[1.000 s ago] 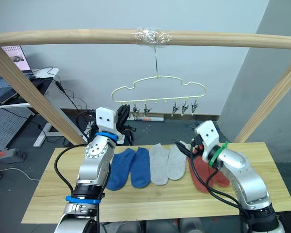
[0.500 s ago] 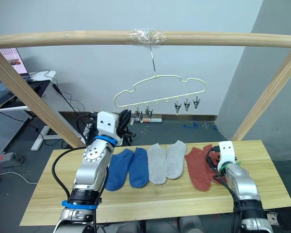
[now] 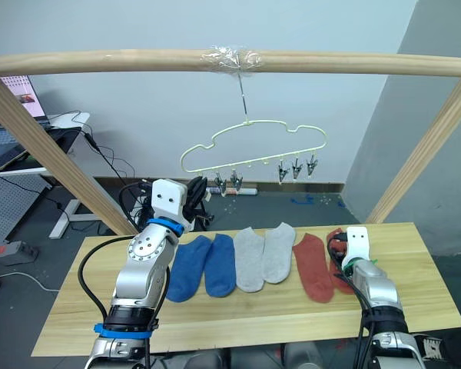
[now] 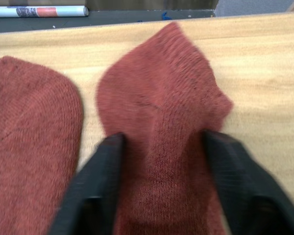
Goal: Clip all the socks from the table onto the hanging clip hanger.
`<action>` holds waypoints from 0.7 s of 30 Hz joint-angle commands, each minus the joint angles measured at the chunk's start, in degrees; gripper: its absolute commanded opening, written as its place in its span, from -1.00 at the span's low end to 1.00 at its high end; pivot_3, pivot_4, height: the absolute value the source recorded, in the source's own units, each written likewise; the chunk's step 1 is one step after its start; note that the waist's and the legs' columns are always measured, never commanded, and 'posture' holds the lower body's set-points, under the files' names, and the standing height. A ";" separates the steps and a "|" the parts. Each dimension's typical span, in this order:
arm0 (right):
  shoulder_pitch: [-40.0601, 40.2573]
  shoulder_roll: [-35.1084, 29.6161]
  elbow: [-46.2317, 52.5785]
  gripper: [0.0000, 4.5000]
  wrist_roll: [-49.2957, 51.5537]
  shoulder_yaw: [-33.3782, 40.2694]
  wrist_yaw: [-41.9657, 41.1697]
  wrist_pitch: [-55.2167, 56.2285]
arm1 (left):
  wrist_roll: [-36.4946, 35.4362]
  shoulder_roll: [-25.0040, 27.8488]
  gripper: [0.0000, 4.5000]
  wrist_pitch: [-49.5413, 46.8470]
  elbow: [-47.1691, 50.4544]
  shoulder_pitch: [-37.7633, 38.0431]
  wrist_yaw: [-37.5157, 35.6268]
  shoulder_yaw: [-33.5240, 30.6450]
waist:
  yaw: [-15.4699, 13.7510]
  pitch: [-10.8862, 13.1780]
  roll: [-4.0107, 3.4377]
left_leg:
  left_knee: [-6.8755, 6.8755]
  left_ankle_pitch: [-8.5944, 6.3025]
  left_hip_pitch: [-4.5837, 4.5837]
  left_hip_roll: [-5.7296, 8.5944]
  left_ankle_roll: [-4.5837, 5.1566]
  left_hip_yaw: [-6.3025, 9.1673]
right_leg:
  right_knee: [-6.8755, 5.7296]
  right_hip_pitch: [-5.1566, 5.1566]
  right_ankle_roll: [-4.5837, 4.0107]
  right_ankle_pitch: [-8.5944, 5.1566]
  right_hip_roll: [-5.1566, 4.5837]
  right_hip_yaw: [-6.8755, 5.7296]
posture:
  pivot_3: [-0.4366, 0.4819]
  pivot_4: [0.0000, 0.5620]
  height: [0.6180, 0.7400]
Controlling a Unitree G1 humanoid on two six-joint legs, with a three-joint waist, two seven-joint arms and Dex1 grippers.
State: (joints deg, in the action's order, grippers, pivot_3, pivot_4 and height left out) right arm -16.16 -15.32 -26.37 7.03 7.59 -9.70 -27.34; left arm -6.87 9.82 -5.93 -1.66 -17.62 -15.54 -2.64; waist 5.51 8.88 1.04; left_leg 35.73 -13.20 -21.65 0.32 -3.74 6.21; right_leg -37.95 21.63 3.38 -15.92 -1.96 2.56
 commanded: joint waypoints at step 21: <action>11.50 -5.90 60.16 -0.99 20.63 -6.39 -16.14 -30.44 | -40.62 0.15 -0.99 -39.19 3.36 -6.22 -4.85 -16.60 | 1.03 0.13 -0.10 | 0.17 -0.02 -0.09 -0.24 -0.01 0.12 | -0.10 0.11 0.08 0.02 0.29 -0.05 | -0.36 -0.54 1.00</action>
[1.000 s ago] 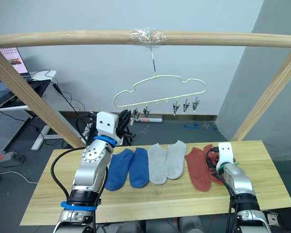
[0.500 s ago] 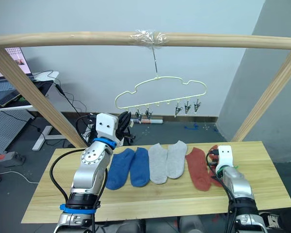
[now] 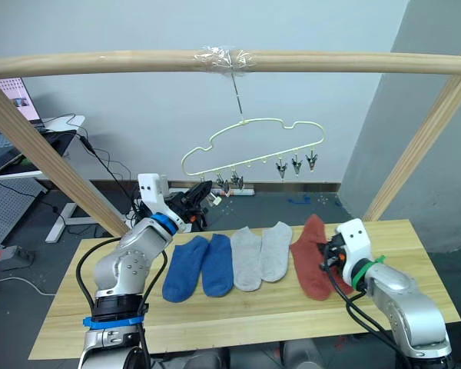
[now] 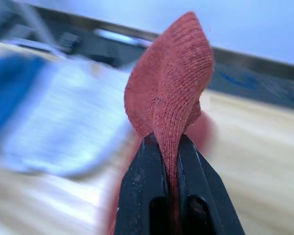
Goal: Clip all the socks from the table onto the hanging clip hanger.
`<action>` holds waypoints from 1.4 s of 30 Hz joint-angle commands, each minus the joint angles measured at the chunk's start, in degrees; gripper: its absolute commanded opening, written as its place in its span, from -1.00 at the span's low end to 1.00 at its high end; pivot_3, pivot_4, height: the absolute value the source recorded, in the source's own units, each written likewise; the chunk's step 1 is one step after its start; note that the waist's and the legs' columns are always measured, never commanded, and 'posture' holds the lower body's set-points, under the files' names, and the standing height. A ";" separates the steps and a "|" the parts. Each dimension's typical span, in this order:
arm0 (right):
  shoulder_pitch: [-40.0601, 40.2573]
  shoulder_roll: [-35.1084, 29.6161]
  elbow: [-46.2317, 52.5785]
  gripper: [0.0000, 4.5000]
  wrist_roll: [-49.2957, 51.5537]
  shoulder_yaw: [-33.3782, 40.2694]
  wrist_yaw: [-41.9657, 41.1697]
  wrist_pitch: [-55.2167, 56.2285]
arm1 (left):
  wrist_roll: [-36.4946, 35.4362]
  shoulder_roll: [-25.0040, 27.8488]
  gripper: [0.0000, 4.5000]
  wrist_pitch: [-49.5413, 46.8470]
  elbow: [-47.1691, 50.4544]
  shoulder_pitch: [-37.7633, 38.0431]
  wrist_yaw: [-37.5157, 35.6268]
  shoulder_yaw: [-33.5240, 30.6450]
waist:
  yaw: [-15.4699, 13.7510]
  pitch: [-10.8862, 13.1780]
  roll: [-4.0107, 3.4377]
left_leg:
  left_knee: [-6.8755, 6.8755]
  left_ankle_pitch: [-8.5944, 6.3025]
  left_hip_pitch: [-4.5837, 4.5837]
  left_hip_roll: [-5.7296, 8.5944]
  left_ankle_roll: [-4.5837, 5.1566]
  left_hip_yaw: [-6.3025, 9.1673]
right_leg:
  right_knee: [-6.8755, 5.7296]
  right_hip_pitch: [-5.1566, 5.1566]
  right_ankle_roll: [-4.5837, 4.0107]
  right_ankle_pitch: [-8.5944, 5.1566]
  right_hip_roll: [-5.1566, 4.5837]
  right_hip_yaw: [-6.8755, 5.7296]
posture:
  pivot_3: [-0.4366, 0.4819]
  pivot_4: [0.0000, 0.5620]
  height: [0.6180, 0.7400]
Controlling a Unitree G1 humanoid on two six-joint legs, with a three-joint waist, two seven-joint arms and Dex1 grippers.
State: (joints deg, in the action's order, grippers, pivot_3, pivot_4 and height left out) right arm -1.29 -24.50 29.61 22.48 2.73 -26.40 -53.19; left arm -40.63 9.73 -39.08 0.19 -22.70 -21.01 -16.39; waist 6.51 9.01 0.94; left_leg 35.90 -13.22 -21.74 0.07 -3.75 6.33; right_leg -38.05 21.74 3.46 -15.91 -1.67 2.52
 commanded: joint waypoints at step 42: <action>-23.70 23.08 -11.62 -1.00 11.10 -8.72 5.53 -11.77 | -20.64 0.71 -0.12 -10.16 9.71 2.61 3.05 -2.51 | -1.46 0.03 0.02 | -0.08 -0.03 -0.41 0.02 -0.05 -0.04 | 0.08 0.45 -0.06 0.01 -0.03 0.06 | -0.25 -0.59 1.00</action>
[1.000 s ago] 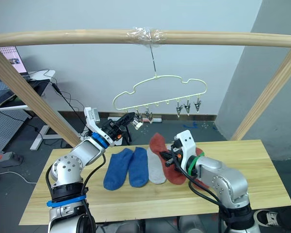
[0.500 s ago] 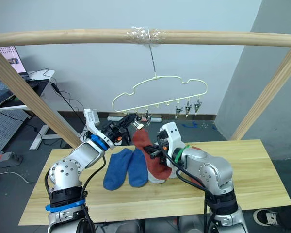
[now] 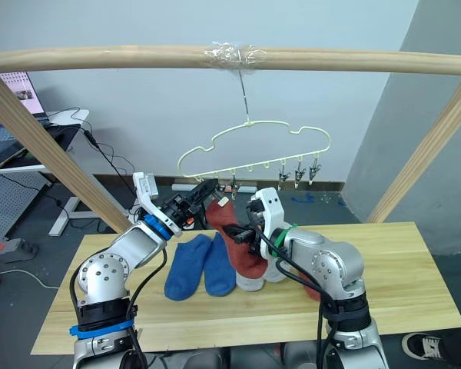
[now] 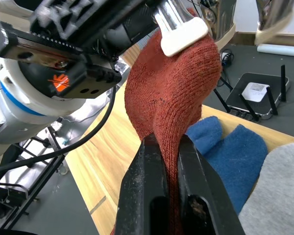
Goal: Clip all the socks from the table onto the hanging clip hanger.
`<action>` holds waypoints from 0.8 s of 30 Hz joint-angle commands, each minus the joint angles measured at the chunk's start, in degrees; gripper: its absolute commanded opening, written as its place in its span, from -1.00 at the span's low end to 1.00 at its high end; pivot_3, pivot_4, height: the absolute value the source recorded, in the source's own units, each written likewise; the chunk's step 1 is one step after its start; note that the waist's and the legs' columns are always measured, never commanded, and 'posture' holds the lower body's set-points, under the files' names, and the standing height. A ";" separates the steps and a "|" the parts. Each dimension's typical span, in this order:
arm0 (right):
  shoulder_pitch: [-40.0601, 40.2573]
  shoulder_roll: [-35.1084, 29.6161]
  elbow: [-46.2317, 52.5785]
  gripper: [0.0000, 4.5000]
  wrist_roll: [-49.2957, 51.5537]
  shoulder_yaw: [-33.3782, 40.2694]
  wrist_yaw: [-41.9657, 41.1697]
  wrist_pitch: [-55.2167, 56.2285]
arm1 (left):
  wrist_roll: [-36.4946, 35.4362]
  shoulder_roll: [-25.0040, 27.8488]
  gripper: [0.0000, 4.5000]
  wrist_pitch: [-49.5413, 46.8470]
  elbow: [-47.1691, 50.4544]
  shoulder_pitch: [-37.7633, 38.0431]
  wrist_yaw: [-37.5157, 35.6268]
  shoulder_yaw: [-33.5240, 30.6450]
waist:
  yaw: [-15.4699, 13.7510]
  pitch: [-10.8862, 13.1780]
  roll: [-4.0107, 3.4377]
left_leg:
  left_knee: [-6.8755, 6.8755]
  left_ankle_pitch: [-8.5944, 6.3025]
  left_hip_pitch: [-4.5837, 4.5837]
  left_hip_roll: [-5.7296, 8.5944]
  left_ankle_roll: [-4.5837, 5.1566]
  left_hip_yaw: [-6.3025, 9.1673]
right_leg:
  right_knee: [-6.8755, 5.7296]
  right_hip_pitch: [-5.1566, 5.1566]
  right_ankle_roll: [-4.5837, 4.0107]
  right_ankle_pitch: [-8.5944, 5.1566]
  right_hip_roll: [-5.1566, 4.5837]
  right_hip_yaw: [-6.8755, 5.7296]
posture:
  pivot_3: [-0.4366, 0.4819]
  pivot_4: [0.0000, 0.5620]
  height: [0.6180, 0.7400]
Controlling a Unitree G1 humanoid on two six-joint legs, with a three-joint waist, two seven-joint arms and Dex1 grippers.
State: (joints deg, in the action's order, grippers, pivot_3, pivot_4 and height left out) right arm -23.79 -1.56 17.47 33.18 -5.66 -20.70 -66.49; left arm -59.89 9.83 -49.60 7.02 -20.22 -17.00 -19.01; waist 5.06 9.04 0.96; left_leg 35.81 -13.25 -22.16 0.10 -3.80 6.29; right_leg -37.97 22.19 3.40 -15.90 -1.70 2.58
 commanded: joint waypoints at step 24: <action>-2.28 -8.26 -10.70 0.92 -12.28 -13.77 -10.03 19.18 | 7.71 9.97 0.98 4.59 9.99 7.19 -3.27 4.27 | -0.27 -0.02 0.01 | -0.03 0.00 -0.02 0.01 -0.02 -0.01 | 0.01 0.04 -0.23 0.13 -0.01 0.01 | -0.18 -0.64 1.00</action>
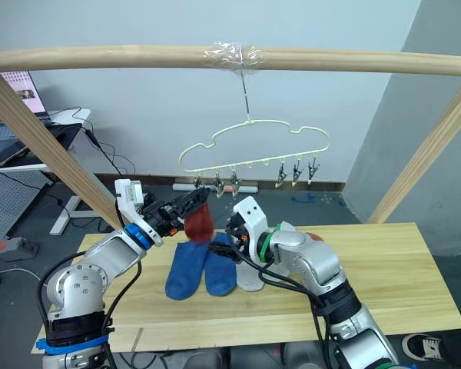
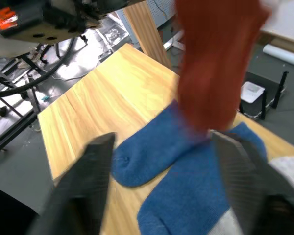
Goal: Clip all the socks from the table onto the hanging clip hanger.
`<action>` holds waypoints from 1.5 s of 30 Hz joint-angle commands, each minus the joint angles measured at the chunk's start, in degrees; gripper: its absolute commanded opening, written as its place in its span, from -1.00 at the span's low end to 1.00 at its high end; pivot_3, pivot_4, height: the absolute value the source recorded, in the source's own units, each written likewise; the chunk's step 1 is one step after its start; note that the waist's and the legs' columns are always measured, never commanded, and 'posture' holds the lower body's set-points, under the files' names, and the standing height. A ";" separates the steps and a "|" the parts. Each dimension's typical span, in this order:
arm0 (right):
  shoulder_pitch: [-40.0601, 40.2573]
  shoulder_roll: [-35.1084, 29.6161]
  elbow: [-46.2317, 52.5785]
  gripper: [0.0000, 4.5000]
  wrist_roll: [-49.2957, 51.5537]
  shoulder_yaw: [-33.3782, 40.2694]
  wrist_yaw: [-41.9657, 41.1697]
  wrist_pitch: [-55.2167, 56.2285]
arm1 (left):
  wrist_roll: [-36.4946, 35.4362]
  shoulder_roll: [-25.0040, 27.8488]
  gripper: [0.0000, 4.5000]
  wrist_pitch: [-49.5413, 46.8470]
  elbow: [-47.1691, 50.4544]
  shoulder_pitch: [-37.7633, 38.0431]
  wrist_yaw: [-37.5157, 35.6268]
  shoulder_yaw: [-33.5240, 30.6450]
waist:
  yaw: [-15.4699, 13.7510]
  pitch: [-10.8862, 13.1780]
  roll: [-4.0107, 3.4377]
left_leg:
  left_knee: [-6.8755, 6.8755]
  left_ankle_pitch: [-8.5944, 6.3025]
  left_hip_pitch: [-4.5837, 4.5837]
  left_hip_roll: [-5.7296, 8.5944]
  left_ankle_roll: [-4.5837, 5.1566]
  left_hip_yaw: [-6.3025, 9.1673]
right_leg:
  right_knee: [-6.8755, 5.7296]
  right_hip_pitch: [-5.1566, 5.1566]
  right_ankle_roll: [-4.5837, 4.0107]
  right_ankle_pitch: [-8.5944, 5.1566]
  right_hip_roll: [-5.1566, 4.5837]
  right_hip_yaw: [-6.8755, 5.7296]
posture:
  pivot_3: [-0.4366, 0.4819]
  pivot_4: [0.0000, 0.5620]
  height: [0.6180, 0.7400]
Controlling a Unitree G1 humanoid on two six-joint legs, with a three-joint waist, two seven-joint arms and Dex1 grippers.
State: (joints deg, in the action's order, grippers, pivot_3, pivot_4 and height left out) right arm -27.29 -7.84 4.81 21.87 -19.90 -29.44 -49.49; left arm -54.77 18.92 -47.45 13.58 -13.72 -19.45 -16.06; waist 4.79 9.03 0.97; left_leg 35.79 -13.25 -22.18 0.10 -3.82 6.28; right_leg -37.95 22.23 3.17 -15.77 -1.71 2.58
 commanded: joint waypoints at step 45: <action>9.27 -12.44 25.01 1.00 4.43 19.33 4.23 5.30 | 42.34 -12.46 -0.23 43.07 -22.88 -11.99 3.27 14.85 | 0.35 -0.01 0.01 | 0.13 -0.01 -0.10 0.03 -0.01 -0.04 | -0.01 -0.01 0.07 -0.02 0.01 0.02 | -0.42 -0.62 1.00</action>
State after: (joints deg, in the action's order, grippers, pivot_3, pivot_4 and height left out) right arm -16.89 -20.29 28.03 25.97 -1.21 -25.56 -45.37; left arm -12.84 6.68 -6.49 -9.86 -24.06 -16.28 -0.78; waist 5.15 9.02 0.98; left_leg 35.91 -13.26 -22.28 0.13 -3.82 6.24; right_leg -37.97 22.22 3.24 -15.79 -1.70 2.59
